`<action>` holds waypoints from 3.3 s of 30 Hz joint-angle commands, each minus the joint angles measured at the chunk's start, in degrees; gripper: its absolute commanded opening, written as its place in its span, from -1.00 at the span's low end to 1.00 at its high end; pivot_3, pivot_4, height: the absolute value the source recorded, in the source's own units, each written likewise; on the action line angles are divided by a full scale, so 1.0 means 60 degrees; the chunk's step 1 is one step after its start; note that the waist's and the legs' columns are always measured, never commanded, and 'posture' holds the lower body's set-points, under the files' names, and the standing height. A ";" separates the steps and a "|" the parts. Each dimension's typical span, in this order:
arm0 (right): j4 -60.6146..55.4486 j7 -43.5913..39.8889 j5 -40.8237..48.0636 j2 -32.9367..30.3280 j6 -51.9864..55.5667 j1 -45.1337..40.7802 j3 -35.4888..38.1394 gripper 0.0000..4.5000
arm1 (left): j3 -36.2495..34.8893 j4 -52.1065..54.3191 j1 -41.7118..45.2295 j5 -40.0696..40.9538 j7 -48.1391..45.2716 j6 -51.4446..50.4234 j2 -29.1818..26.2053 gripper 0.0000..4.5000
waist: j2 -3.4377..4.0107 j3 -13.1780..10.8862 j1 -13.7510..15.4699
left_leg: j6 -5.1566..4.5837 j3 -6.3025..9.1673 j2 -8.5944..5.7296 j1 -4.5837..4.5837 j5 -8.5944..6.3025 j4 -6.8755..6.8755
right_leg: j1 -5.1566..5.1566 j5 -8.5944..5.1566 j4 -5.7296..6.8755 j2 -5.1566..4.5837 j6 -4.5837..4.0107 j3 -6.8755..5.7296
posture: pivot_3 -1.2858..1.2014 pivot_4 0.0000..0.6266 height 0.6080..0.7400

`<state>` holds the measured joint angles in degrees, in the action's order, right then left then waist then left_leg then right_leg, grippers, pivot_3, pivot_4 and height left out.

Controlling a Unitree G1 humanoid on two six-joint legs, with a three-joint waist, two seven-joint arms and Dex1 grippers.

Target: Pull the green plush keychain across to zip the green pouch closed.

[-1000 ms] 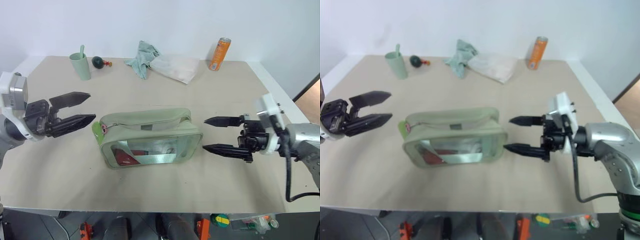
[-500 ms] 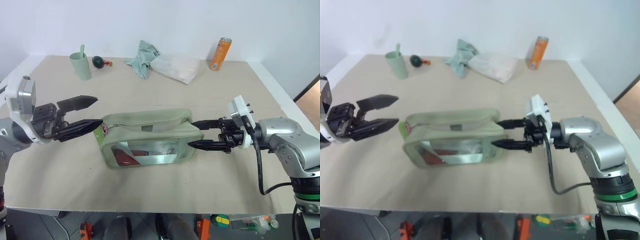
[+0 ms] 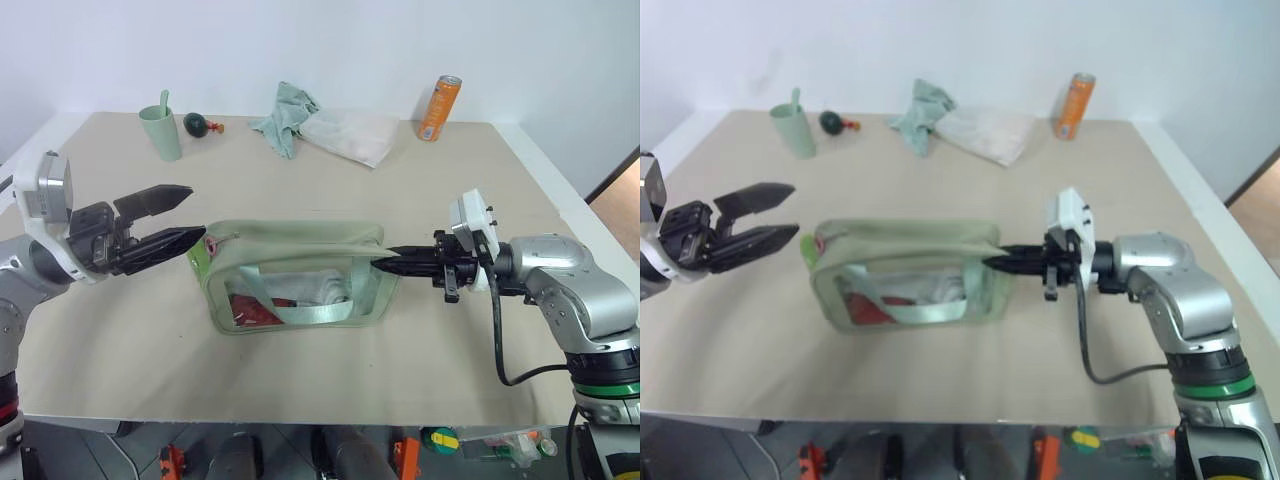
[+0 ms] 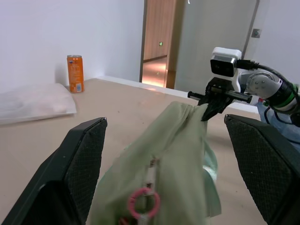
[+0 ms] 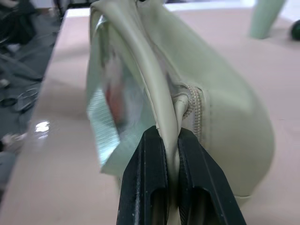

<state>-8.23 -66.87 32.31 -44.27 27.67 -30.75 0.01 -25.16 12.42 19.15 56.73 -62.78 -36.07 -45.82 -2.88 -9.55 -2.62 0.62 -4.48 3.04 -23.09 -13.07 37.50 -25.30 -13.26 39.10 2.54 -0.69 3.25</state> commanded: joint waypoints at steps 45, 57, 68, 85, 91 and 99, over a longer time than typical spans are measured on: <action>-0.0447 0.0544 0.0664 -0.0061 0.0514 -0.0398 0.0914 0.98 | 0.0005 -0.0873 0.0613 -0.0204 0.0343 0.0161 0.0182 0.85 | 0.0004 -0.0002 0.0001 | 0.0000 -0.0005 -0.0002 -0.0006 -0.0003 0.0000 | -0.0002 0.0000 0.0001 -0.0003 -0.0006 0.0007 | 0.03 -0.52 1.00; -0.0823 0.0332 0.0999 -0.1151 0.0864 0.0554 0.1807 0.98 | -0.0009 -0.0953 0.0540 -0.0238 0.0272 0.0088 0.0247 0.85 | 0.0004 -0.0002 0.0015 | 0.0000 -0.0004 -0.0009 -0.0010 -0.0003 -0.0001 | -0.0002 -0.0001 -0.0003 -0.0010 -0.0006 0.0005 | 0.03 -0.52 1.00; -0.1391 0.0708 0.0891 -0.0993 0.0824 0.1501 0.1765 0.98 | 0.0383 -0.0052 0.0892 0.0448 -0.0324 -0.0484 0.0068 0.85 | 0.0004 -0.0003 0.0000 | 0.0001 -0.0001 -0.0001 -0.0005 -0.0003 0.0000 | 0.0000 0.0000 0.0001 -0.0001 -0.0004 0.0004 | 0.03 -0.52 1.00; -0.1317 0.0934 0.0681 -0.0525 0.0456 0.1559 0.1628 -0.99 | 0.0842 -0.0555 0.1103 -0.0076 -0.0150 -0.0357 0.0231 0.85 | 0.0004 -0.0002 0.0005 | 0.0000 0.0000 -0.0003 -0.0001 -0.0002 0.0002 | 0.0001 0.0001 0.0001 0.0003 -0.0002 0.0007 | 0.03 -0.52 1.00; -0.1310 0.0901 0.0664 -0.0505 0.0407 0.1563 0.1595 -0.99 | 0.1545 -0.1854 0.1112 -0.1745 0.0675 0.0166 0.0285 0.85 | 0.0005 -0.0002 0.0005 | 0.0000 -0.0001 -0.0006 0.0000 -0.0002 0.0001 | 0.0002 0.0002 0.0001 0.0003 -0.0002 0.0009 | 0.03 -0.52 1.00; -0.1347 0.0959 0.0450 -0.0559 0.0487 0.1662 0.1380 -0.99 | 0.2125 -0.3596 0.1430 -0.3423 0.1406 0.1107 0.0959 0.85 | 0.0002 -0.0001 -0.0003 | 0.0000 -0.0005 0.0000 -0.0002 -0.0002 0.0004 | 0.0001 0.0007 0.0001 0.0005 -0.0001 0.0012 | 0.03 -0.52 1.00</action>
<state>-14.94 -61.06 35.02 -47.39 30.88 -20.77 8.40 -11.60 -9.06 25.82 37.17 -54.31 -31.29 -39.63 -2.87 -9.55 -2.63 0.62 -4.51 3.05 -23.10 -13.08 37.52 -25.30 -13.21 39.11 2.57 -0.69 3.32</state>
